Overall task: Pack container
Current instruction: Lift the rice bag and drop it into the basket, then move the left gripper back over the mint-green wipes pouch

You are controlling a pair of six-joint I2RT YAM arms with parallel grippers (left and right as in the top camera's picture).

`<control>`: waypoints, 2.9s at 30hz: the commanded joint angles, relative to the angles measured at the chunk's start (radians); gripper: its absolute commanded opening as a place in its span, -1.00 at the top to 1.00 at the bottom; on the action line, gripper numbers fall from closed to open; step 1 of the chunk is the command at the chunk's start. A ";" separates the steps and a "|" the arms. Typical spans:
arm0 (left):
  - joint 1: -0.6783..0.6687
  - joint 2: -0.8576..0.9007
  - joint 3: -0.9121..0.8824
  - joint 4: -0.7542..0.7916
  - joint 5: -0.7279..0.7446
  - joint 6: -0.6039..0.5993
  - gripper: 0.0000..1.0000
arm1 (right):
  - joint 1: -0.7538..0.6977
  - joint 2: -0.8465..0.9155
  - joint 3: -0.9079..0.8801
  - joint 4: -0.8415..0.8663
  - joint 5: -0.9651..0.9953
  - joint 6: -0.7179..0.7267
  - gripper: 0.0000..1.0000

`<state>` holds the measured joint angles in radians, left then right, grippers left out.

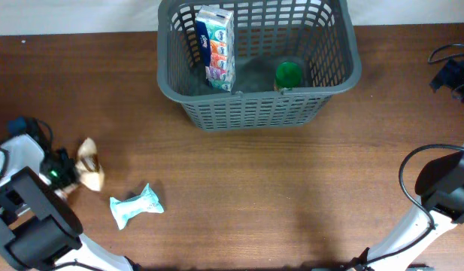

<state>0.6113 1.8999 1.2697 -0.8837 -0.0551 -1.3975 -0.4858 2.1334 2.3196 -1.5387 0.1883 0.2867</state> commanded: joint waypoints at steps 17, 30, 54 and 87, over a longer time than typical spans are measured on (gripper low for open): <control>-0.708 -0.193 1.056 0.172 0.313 1.164 0.97 | -0.004 -0.001 -0.006 0.003 -0.002 0.011 -0.98; -0.935 0.005 1.056 -0.011 0.313 1.326 0.97 | -0.004 -0.001 -0.006 0.003 -0.001 0.010 -0.98; -0.934 0.211 1.056 -0.183 0.320 1.391 0.73 | -0.004 -0.001 -0.006 0.003 -0.002 0.011 -0.98; -0.826 -0.080 1.375 -0.777 0.177 1.368 -0.99 | -0.004 -0.001 -0.006 0.003 -0.002 0.010 -0.98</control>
<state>-0.2157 1.8027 2.6511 -1.5593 0.2104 -0.0406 -0.4858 2.1334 2.3196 -1.5387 0.1886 0.2882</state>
